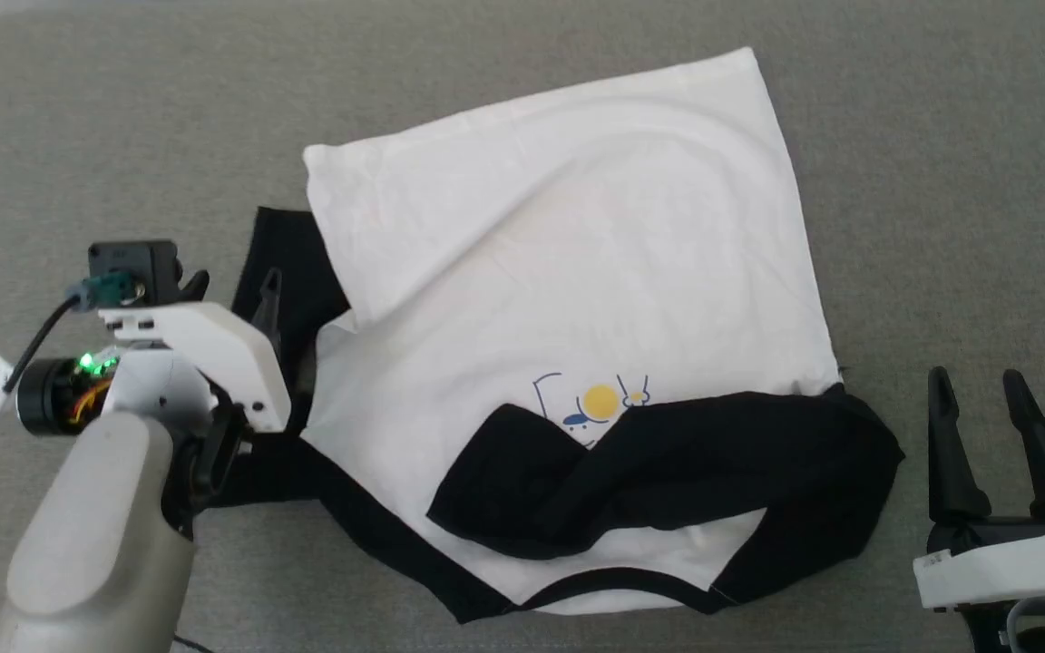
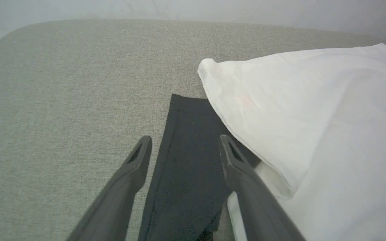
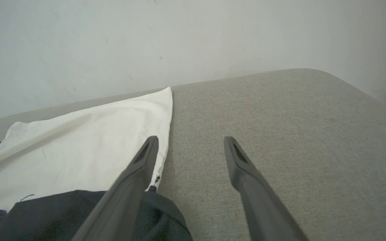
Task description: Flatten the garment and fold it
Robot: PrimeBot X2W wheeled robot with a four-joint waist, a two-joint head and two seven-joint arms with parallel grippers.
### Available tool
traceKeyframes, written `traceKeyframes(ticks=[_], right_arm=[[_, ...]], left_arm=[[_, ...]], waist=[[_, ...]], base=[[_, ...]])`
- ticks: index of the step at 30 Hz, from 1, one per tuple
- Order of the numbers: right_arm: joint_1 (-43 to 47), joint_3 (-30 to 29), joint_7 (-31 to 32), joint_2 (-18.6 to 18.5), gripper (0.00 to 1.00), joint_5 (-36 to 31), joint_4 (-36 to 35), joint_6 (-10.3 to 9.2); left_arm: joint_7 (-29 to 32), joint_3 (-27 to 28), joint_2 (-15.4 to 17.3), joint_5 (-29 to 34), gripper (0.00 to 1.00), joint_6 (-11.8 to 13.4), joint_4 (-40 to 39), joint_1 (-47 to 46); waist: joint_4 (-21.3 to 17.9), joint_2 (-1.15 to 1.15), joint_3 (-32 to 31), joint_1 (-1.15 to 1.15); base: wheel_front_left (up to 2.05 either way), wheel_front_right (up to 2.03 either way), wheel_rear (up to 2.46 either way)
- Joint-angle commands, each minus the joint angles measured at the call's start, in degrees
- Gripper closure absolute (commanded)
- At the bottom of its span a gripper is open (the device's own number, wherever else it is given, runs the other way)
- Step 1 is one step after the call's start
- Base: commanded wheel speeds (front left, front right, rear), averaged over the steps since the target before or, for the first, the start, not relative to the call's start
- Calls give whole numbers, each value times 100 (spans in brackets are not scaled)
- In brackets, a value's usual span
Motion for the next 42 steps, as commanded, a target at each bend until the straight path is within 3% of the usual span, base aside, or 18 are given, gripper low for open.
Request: traceKeyframes(ticks=[1, 14, 33, 34, 35, 36, 42], right_arm=[[-91, -11, -20, 12, 0, -28, -30, -4], [-179, -41, 10, 12, 0, -96, -120, -4], [-122, -45, 158, 12, 0, -202, -288, -4], [-123, -46, 165, 12, 0, -207, -295, -4], [-124, -50, 172, 12, 0, -212, -301, -4], [-126, -56, 176, 12, 0, -216, -307, -4], [-148, -71, 189, 12, 0, -218, -302, -4]], left_arm=[[19, -11, 13, 53, 0, -33, 62, -113], [-14, -226, -149, 132, 0, -185, 1228, -1019], [-109, -215, -174, 117, 0, 41, 2166, -1320], [-106, -215, -183, 99, 47, 29, 2190, -1331], [-104, -226, -186, 92, 69, 10, 2209, -1344], [-116, -232, -189, 76, 100, -23, 2219, -1356], [-125, -268, -200, 3, 100, -143, 2289, -1392]], waist=[[-134, 0, 155, -1], [-203, 0, 475, -1], [-274, 0, 536, -1], [-274, 0, 541, -1], [-274, 0, 547, -1], [-274, 0, 552, -1], [-282, 0, 551, -1]], base=[[0, 0, 0], [0, 0, 0], [0, 0, 0], [0, 0, 0], [0, 0, 0], [0, 0, 0], [0, 0, 0]])
